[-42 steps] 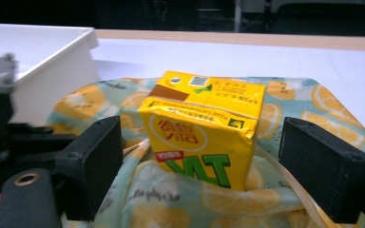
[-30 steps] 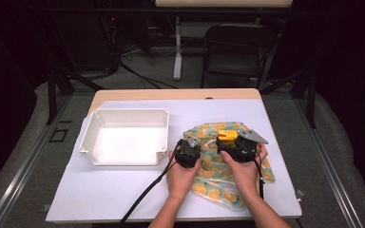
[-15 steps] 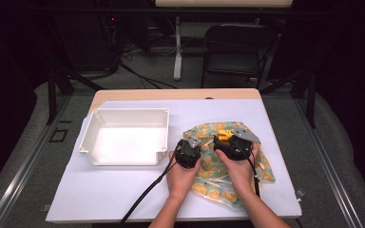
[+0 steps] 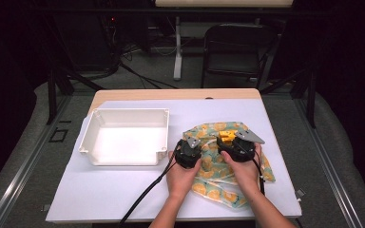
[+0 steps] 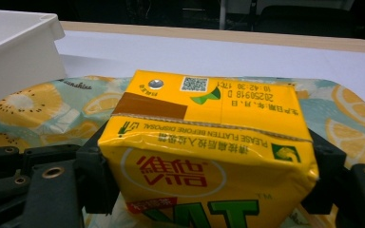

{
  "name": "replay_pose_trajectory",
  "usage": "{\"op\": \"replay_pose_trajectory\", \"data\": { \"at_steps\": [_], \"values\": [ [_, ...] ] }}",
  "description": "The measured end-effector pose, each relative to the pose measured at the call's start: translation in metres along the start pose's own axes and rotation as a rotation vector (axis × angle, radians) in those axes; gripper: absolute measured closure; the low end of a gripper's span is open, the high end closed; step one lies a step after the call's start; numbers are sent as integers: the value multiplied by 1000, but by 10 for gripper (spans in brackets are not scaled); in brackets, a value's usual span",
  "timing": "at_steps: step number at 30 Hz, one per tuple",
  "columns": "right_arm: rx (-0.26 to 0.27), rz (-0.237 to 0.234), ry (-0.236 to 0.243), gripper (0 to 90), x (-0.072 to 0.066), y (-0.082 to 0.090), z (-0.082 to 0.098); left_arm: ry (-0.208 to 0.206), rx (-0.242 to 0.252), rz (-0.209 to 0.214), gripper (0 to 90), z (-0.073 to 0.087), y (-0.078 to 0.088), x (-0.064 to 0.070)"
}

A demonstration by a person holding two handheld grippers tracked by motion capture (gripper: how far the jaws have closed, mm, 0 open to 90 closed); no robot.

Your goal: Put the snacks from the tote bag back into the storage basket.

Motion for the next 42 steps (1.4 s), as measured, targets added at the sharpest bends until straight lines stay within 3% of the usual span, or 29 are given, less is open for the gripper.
{"op": "replay_pose_trajectory", "data": {
  "at_steps": [1, 10, 15, 19, 21, 25, 26, 28, 32, 35, 36, 38, 42],
  "values": [
    [0, -4, 0, 297, 1, 1, -1, -1, 5, 1, 777, 0, 1, 0],
    [-1, -32, 31, 300, -1, 5, -2, -17, 95, -2, 719, 1, 9, 3],
    [20, -47, 33, 301, -2, 11, -9, -25, 162, 24, 667, 0, 14, 4],
    [40, -57, 29, 301, 1, 17, -18, -26, 232, 70, 611, -1, 20, 5],
    [47, -62, 26, 301, 2, 21, -22, -38, 277, 91, 586, -2, 24, 6],
    [65, -74, 9, 301, 6, 27, -30, -112, 345, 87, 519, -4, 34, 13],
    [64, -76, 7, 301, 7, 28, -32, -118, 357, 103, 485, -6, 36, 16],
    [72, -83, -1, 301, 8, 31, -35, -115, 366, 132, 398, -10, 40, 19],
    [83, -97, -1, 301, 7, 37, -42, -61, 388, 212, 301, -19, 51, 22],
    [89, -110, 6, 301, 4, 43, -46, -67, 387, 250, 266, -25, 56, 27],
    [92, -112, 2, 301, 3, 44, -47, -66, 387, 239, 255, -26, 56, 29],
    [97, -122, 12, 301, 1, 48, -50, -80, 377, 273, 236, -27, 57, 33],
    [109, -146, 22, 301, -6, 54, -54, -110, 355, 273, 232, -28, 57, 39]
  ]
}}
Point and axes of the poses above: each handheld gripper's, and its own axes: y roughly backward along the jaws, z roughly out of its underside, x roughly to its right, the point moved 4 cm from there along -y, roughly forward along the jaws, and after that the axes turned 3 degrees about z, right-handed, at the moved point
